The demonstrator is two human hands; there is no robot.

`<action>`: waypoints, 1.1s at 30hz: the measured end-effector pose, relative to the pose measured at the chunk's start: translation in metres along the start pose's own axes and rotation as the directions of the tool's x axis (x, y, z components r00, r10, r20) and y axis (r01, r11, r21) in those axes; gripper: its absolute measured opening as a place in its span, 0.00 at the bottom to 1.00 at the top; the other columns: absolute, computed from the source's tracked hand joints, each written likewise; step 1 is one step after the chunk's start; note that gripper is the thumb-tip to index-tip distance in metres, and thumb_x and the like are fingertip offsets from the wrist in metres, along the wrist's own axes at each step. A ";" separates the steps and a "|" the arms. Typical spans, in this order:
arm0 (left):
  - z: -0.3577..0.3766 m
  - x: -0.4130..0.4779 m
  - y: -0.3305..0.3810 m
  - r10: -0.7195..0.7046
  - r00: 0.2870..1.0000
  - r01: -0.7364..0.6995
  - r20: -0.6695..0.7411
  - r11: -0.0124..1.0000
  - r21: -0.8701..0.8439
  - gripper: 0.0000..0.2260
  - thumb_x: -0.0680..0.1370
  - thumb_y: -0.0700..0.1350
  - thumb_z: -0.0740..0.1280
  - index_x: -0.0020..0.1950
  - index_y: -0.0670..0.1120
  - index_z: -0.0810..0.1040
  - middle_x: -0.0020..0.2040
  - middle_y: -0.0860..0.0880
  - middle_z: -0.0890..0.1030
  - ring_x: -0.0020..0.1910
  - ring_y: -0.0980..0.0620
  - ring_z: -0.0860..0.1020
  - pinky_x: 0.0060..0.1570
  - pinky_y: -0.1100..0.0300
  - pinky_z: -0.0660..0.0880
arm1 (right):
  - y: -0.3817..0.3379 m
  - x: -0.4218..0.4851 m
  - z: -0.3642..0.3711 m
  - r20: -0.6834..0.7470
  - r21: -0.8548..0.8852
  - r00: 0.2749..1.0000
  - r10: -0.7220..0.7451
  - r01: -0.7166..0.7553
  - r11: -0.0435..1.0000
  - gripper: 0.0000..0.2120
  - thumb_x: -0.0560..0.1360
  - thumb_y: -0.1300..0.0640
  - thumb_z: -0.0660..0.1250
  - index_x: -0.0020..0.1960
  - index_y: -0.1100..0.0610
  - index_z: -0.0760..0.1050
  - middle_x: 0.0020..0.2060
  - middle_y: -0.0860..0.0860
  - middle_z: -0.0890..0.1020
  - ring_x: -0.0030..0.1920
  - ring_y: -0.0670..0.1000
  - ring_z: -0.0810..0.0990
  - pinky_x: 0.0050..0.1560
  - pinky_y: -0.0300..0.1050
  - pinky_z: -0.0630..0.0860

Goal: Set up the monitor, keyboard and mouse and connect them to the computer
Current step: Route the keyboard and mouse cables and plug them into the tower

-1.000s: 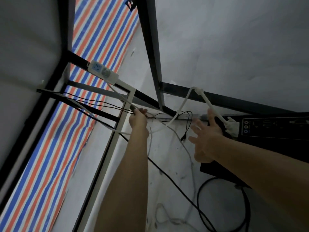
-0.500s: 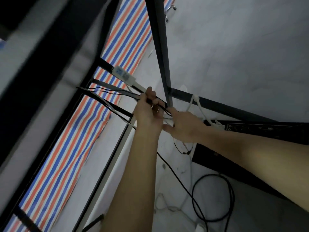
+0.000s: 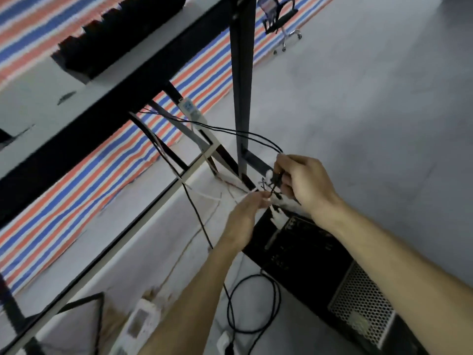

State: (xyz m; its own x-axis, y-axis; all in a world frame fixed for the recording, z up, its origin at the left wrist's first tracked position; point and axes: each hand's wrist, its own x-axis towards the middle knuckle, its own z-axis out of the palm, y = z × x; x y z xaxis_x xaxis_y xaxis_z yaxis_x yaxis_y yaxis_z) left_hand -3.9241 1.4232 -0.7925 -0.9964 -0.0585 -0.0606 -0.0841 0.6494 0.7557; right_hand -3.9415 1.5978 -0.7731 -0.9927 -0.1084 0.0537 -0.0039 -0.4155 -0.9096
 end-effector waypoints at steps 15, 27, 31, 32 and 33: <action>0.019 -0.015 0.005 0.372 0.926 -0.280 -0.064 0.791 0.544 0.17 0.85 0.57 0.55 0.57 0.49 0.80 0.52 0.55 0.79 0.53 0.51 0.77 0.53 0.49 0.76 | -0.030 -0.020 -0.019 0.126 0.255 0.963 0.237 -0.263 0.931 0.15 0.80 0.54 0.65 0.35 0.56 0.74 0.25 0.48 0.61 0.27 0.49 0.61 0.35 0.46 0.65; -0.022 -0.042 0.119 -0.202 0.970 0.054 -0.136 0.725 -0.687 0.14 0.85 0.51 0.58 0.43 0.48 0.73 0.30 0.51 0.76 0.29 0.55 0.73 0.24 0.66 0.70 | 0.024 -0.039 -0.035 0.463 -0.533 0.875 0.140 0.149 0.833 0.29 0.68 0.59 0.71 0.65 0.37 0.73 0.69 0.45 0.69 0.68 0.41 0.70 0.57 0.26 0.68; -0.029 -0.024 0.130 -0.293 0.939 0.070 -0.178 0.671 -0.739 0.14 0.86 0.49 0.58 0.43 0.47 0.73 0.28 0.52 0.78 0.30 0.55 0.72 0.21 0.68 0.67 | 0.010 -0.039 -0.032 0.561 -0.361 0.775 0.291 -0.087 0.929 0.17 0.80 0.58 0.58 0.62 0.54 0.82 0.62 0.47 0.81 0.60 0.37 0.78 0.54 0.31 0.72; -0.031 -0.019 0.129 -0.316 0.927 0.059 -0.201 0.653 -0.755 0.14 0.86 0.49 0.57 0.43 0.46 0.74 0.27 0.51 0.78 0.30 0.55 0.72 0.21 0.68 0.68 | 0.009 -0.039 -0.034 0.572 -0.313 0.766 0.294 -0.127 0.941 0.19 0.83 0.54 0.53 0.61 0.56 0.82 0.60 0.49 0.83 0.61 0.41 0.79 0.54 0.35 0.71; -0.035 -0.012 0.129 -0.337 0.915 0.042 -0.223 0.630 -0.776 0.14 0.86 0.48 0.57 0.42 0.46 0.74 0.28 0.51 0.78 0.29 0.55 0.72 0.21 0.68 0.68 | 0.009 -0.037 -0.036 0.586 -0.254 0.760 0.281 -0.158 0.954 0.24 0.84 0.48 0.49 0.57 0.57 0.82 0.59 0.52 0.84 0.62 0.47 0.79 0.55 0.39 0.70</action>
State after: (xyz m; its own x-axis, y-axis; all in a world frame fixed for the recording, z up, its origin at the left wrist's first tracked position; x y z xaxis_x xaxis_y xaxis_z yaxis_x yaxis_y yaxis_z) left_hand -3.9226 1.4813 -0.6719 -0.8822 -0.4413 -0.1644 -0.0915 -0.1817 0.9791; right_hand -3.9094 1.6309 -0.7984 -0.6842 -0.7288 0.0265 0.1222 -0.1503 -0.9811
